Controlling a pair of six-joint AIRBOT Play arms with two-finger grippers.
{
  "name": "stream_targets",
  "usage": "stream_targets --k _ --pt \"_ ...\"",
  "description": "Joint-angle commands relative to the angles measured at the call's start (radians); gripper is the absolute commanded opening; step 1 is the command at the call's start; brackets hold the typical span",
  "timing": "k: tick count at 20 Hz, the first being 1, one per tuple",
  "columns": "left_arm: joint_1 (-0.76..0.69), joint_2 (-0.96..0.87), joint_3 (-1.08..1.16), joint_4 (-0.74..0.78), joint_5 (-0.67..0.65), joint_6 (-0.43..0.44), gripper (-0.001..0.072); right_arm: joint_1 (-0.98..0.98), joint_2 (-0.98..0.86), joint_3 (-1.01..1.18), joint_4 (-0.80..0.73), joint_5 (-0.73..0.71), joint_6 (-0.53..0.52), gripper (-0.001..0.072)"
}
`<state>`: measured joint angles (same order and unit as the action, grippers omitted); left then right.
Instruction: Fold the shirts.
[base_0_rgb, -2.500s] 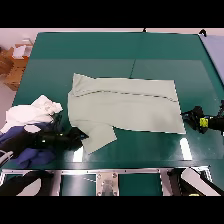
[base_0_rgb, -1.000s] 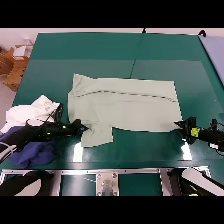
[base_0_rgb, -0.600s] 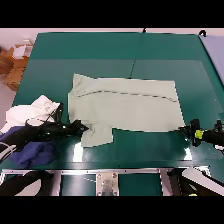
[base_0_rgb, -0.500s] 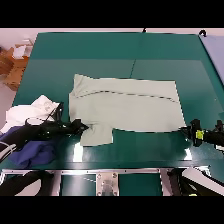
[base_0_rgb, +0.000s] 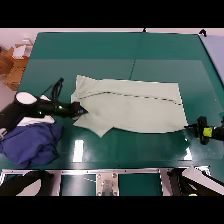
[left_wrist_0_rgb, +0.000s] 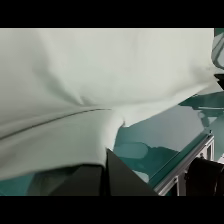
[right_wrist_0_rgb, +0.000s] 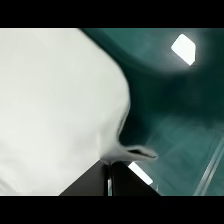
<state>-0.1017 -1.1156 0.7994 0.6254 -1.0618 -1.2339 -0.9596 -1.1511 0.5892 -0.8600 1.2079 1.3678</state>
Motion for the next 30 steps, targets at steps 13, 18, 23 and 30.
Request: stream_targets --k 13,18,23,30 --pt "0.001 -0.612 0.954 0.206 -0.140 -0.166 0.0025 0.428 -0.491 0.838 0.014 0.022 0.207 0.0017" --pt "0.001 -0.854 1.142 0.188 0.024 -0.168 0.0311 0.490 -0.766 1.061 0.137 -0.042 0.231 0.0256" --pt "0.092 -0.882 1.277 0.034 0.230 -0.183 0.0670 0.423 -0.876 1.378 0.229 -0.050 0.201 0.0542" --pt "0.225 -0.858 1.277 -0.043 -0.130 -0.170 0.0292 0.265 -0.877 1.336 0.070 0.331 0.019 0.0542"
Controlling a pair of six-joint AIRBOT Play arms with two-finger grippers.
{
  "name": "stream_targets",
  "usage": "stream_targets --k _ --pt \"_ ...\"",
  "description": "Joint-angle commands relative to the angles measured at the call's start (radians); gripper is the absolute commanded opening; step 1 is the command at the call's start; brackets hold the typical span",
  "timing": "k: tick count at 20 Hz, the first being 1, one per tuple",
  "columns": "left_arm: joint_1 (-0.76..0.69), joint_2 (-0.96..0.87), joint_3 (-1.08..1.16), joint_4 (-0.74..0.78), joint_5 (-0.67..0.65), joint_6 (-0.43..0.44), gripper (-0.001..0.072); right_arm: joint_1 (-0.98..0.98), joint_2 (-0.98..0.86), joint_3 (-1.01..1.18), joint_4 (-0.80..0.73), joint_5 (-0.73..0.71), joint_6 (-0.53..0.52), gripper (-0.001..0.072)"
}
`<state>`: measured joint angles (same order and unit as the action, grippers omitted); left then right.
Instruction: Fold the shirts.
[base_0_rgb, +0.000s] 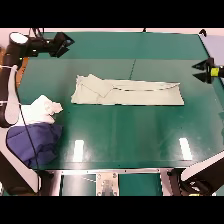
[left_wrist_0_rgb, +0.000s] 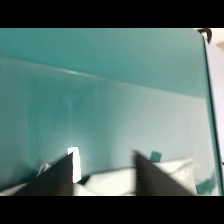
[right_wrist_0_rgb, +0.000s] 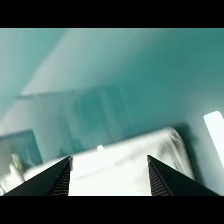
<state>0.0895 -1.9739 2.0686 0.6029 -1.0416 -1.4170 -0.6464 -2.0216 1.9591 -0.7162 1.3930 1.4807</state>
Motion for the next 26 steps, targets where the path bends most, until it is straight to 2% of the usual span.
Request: stream_targets --k 1,2,5,10,12,13,14,15,16,17,18,21,26 --pt "0.029 0.001 0.008 -0.014 -0.174 0.011 0.0163 -0.052 -0.007 -0.076 -0.083 0.154 -0.136 0.0542" --pt "0.021 0.001 0.008 -0.011 -0.191 0.013 0.0031 -0.054 -0.007 -0.125 -0.085 0.152 -0.180 0.0542" --pt "-0.019 0.000 0.008 0.042 -0.208 0.011 0.0027 -0.040 -0.023 -0.237 -0.084 0.114 -0.264 0.0542" --pt "-0.122 -0.003 -0.014 0.090 -0.196 0.017 0.0027 0.031 -0.104 -0.246 -0.069 0.095 -0.311 0.0542" --pt "-0.171 -0.003 -0.042 0.106 -0.173 0.040 0.0027 0.064 -0.115 -0.227 -0.064 0.077 -0.315 0.0471" --pt "-0.192 -0.006 -0.043 0.111 -0.169 0.047 0.0027 0.078 -0.115 -0.211 -0.061 0.071 -0.315 0.0395" --pt "-0.216 -0.007 -0.043 0.116 -0.157 0.059 0.0027 0.090 -0.115 -0.188 -0.061 0.070 -0.314 0.0260" --pt "-0.235 -0.006 -0.043 0.122 -0.143 0.065 0.0027 0.097 -0.114 -0.163 -0.061 0.071 -0.312 0.0190" --pt "-0.251 -0.007 -0.043 0.131 -0.132 0.065 0.0027 0.098 -0.114 -0.132 -0.060 0.075 -0.303 0.0091" --pt "-0.267 -0.009 -0.043 0.140 -0.126 0.065 0.0028 0.098 -0.111 -0.103 -0.058 0.083 -0.298 0.0040" --pt "-0.285 -0.011 -0.043 0.158 -0.120 0.065 0.0027 0.097 -0.108 -0.068 -0.058 0.109 -0.276 0.0018" --pt "-0.363 -0.046 -0.043 0.206 -0.076 0.063 0.0027 0.101 -0.069 -0.003 -0.058 0.197 -0.254 0.0017" --pt "-0.542 -0.164 -0.035 0.201 0.057 0.056 0.0027 0.138 0.110 -0.003 -0.043 0.270 -0.239 0.0017"
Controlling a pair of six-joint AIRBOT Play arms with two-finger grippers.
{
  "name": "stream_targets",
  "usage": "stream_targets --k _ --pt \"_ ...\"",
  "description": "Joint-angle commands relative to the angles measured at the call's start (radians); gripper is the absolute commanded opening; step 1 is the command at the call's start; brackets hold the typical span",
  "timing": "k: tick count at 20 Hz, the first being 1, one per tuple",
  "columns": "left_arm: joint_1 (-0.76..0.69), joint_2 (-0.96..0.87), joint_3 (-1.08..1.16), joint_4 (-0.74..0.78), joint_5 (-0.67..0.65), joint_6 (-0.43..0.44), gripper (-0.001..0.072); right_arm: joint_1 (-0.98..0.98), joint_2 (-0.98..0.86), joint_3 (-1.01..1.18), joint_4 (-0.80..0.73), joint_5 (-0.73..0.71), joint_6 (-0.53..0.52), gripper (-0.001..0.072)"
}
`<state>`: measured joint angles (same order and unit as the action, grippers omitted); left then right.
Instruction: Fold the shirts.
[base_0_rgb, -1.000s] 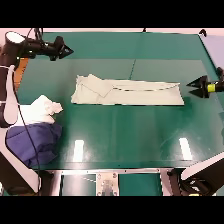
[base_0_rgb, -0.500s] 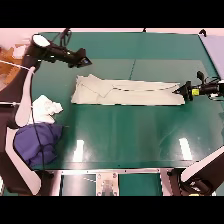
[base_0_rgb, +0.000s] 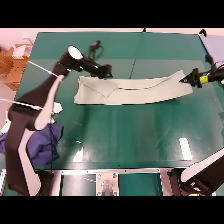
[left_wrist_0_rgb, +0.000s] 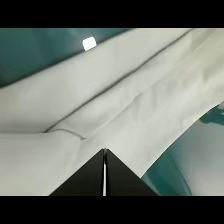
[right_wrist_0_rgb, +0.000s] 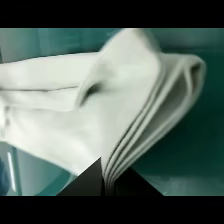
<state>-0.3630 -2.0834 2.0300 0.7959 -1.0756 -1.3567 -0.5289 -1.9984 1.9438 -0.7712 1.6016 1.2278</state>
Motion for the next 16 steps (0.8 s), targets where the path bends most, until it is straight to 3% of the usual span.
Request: stream_targets --k 1,6,16 --pt "-0.117 -0.073 0.004 0.002 0.136 -0.008 0.0027 0.032 0.126 0.012 0.012 0.069 0.018 0.0018" --pt "-0.197 -0.139 0.004 -0.124 0.308 -0.031 0.0027 0.119 0.293 0.012 0.045 0.087 0.059 0.0018" --pt "-0.227 -0.208 0.004 -0.323 0.359 -0.030 0.0028 0.322 0.363 0.012 0.109 0.037 0.082 0.0018"
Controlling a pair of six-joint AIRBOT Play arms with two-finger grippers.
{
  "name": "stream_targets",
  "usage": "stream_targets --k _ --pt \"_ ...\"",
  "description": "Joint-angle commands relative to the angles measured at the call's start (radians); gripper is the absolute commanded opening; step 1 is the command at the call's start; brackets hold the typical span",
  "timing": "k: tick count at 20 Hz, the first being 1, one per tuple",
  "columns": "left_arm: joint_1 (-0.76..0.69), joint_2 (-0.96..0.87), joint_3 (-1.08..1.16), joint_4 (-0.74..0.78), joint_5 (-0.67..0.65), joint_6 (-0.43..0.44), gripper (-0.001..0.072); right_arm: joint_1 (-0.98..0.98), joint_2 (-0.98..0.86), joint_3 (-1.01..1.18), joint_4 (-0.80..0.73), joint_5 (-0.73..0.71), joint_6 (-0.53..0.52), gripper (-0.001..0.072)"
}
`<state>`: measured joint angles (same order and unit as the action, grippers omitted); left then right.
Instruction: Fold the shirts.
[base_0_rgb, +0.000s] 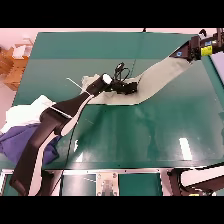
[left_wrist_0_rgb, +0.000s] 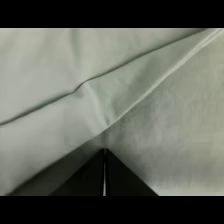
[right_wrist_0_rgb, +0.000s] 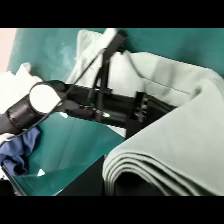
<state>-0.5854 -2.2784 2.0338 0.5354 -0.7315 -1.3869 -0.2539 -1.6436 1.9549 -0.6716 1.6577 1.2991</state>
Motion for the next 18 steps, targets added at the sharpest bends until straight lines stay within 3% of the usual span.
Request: stream_targets --k 1,3,5,11,14,18 --pt "-0.005 -0.013 0.000 -0.074 0.011 0.000 0.0028 0.055 0.008 0.001 0.009 -0.019 0.019 0.0017" --pt "0.005 -0.009 0.000 -0.129 -0.006 0.000 0.0028 0.065 0.008 0.001 0.009 -0.020 0.029 0.0018" --pt "0.053 0.006 0.000 -0.282 -0.108 0.002 0.0028 0.065 0.008 0.001 0.007 -0.026 0.038 0.0017" --pt "0.399 0.132 0.000 -0.656 -0.647 0.027 0.0027 0.132 0.000 -0.003 0.006 -0.099 0.098 0.0017" --pt "0.623 0.262 0.000 -0.687 -0.757 0.057 0.0027 0.266 -0.019 -0.042 0.006 -0.246 0.108 0.0018" --pt "0.871 0.383 0.000 -0.679 -0.807 0.080 0.0026 0.526 -0.124 -0.104 0.007 -0.567 0.108 0.0017"
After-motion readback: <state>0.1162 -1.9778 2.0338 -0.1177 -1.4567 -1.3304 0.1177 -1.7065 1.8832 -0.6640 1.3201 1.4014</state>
